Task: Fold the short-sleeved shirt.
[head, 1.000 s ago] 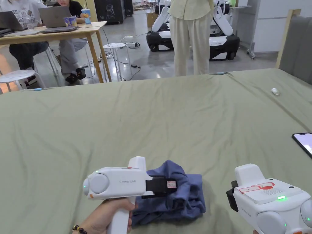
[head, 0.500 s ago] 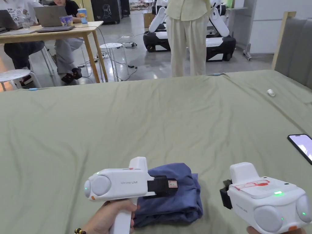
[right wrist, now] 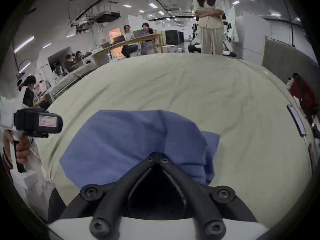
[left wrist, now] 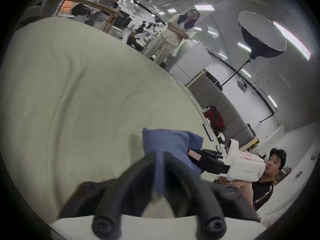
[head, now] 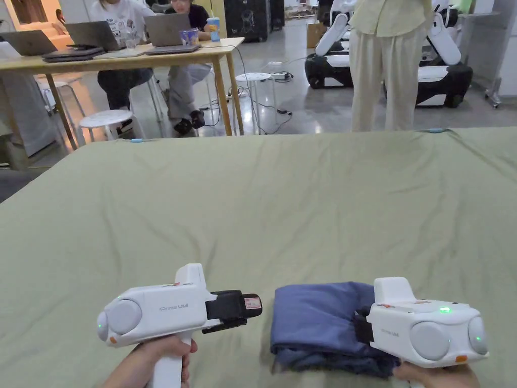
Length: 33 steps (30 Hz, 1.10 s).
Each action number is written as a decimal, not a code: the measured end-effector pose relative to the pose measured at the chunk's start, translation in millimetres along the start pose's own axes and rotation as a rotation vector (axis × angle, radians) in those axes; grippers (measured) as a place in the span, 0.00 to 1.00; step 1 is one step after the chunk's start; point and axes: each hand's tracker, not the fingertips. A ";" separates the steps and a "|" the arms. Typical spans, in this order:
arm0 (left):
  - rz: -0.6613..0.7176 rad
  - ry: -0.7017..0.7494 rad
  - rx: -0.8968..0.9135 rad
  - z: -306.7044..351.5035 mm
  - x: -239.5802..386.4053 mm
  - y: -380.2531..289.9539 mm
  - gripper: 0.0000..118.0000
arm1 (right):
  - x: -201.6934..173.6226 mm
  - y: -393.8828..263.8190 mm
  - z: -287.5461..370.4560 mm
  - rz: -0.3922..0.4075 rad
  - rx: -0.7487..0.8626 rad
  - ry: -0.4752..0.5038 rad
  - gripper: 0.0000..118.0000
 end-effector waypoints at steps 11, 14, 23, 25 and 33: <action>0.087 -0.056 -0.077 -60.7 -5.7 -11.0 0.95 | -1.9 -2.5 5.9 0.027 0.009 -0.008 0.00; 0.083 -0.079 -0.113 -79.3 2.7 -12.8 0.82 | -0.8 -2.5 7.6 0.018 0.010 0.002 0.00; 0.084 -0.095 -0.134 -98.6 9.2 -20.0 0.29 | 2.8 -4.2 7.2 0.017 0.011 0.003 0.00; 0.039 -0.087 -0.133 -99.4 3.7 -17.6 0.28 | 2.6 -4.1 5.7 0.018 0.010 0.002 0.00; 0.026 -0.107 -0.134 -79.2 -15.5 0.5 0.25 | -28.2 10.9 17.3 0.071 0.046 -0.014 0.00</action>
